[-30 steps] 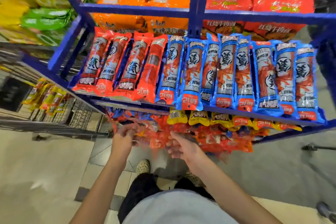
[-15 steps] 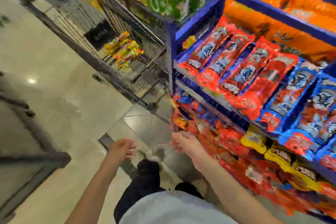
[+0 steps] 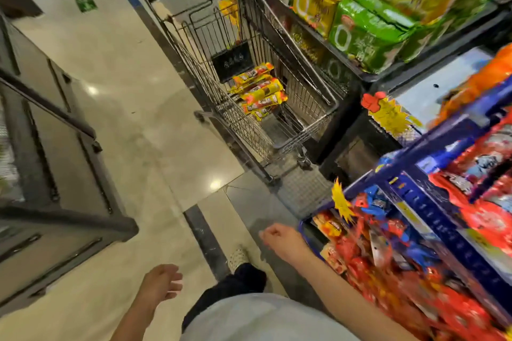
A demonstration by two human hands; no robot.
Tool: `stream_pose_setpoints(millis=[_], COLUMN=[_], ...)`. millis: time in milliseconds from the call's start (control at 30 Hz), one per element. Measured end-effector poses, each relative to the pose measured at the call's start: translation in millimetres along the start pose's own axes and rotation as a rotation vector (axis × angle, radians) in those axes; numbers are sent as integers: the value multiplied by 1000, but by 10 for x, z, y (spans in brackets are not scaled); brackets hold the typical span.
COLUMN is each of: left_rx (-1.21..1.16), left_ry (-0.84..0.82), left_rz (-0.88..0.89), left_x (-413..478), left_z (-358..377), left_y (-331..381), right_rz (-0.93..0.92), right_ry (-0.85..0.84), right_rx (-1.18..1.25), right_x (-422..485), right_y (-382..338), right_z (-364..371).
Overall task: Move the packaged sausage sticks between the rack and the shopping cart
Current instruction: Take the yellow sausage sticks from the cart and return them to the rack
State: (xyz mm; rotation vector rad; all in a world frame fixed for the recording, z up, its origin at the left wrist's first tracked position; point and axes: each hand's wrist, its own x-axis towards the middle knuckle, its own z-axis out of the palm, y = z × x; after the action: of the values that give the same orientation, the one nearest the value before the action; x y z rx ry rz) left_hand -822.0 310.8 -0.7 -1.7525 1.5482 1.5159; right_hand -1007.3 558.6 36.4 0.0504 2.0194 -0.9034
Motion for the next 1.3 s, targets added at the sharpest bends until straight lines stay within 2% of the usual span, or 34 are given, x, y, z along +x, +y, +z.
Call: stream_pose_setpoints(millis=[167,300,433,600,700,833,933,1133,1300], left_rx=[24,43,154,384,346,307,331,309,322], left_ry=[32,27,-42,-242,-323,-367,-325,-216,-163], left_rz=[-47,38,161,348,403,403,352,290,271], left_x=[454,696,882,872,944,1144,1426,2137,2453], left_z=[-501,-585,-367,192,431,448,219,-330,-512], left_y=[443,953,1601,2457,3011,3670,4094,4983,5624], right_rz=[45,101,211,400,441,429,391,370,271], right_ry=[66,126,139,196,273,282,286,184,88], right_rx=[67,177,350,556,608,745,763,738,464], right_x=[489,619,869,1314,1658,2238,2685,3585,3892], right_y=[-265,-500,-566,-645,-761,-1227,-1741,-2902,-3483], right_z=[179,149,68,-132,-299,-434,-510,-644,-606])
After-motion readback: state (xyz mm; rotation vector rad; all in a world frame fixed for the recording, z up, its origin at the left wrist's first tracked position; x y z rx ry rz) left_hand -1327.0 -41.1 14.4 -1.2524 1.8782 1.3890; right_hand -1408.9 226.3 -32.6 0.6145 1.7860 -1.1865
